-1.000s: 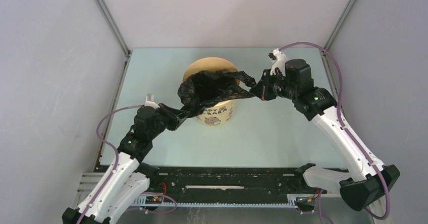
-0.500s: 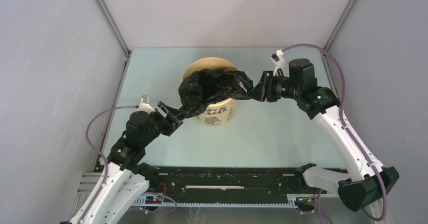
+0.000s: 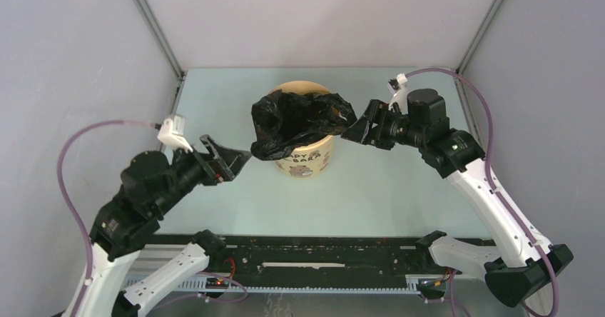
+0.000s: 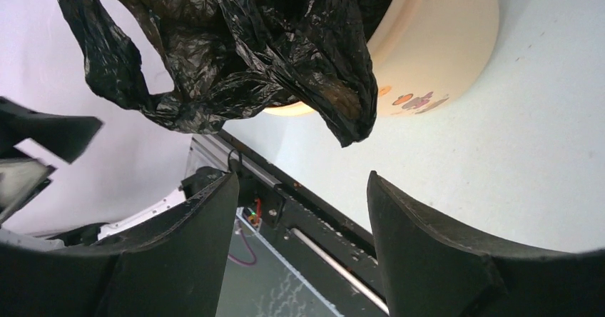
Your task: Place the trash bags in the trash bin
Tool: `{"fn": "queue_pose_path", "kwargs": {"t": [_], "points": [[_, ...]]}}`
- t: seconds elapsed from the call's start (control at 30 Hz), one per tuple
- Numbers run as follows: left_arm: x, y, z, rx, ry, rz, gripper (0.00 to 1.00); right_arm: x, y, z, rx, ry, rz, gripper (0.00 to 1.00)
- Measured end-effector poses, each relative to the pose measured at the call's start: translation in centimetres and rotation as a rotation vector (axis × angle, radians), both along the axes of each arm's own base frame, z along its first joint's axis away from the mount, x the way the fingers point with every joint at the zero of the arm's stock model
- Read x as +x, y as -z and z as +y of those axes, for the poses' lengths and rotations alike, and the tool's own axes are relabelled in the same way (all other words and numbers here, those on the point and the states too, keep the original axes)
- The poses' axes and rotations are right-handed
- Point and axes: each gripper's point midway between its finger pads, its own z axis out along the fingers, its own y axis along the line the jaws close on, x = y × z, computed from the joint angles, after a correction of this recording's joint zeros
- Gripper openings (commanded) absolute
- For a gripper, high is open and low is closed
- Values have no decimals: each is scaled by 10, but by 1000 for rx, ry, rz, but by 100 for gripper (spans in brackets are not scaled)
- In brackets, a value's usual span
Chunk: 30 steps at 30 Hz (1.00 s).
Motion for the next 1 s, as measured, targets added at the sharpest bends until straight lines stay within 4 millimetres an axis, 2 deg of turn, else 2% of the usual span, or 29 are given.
{"fn": "queue_pose_path", "kwargs": {"t": [0.17, 0.27, 0.37, 0.53, 0.67, 0.83, 1.0], "points": [[17, -62, -12, 112, 57, -126, 94, -4, 1, 9, 37, 69, 80, 75], [33, -74, -26, 209, 88, -158, 94, -10, 1, 20, 62, 108, 127, 75], [53, -63, -44, 331, 119, -136, 93, -11, 3, 29, 97, 158, 177, 74], [79, -20, -60, 531, 133, -47, 93, 1, 15, 34, 146, 280, 275, 72], [82, -10, -63, 564, 148, -19, 92, 14, 29, 32, 155, 368, 336, 72], [84, -10, -58, 560, 106, -14, 75, 34, 35, 31, 170, 410, 335, 70], [87, 3, -46, 581, 22, 39, 51, 49, 43, 34, 159, 420, 327, 55]]}}
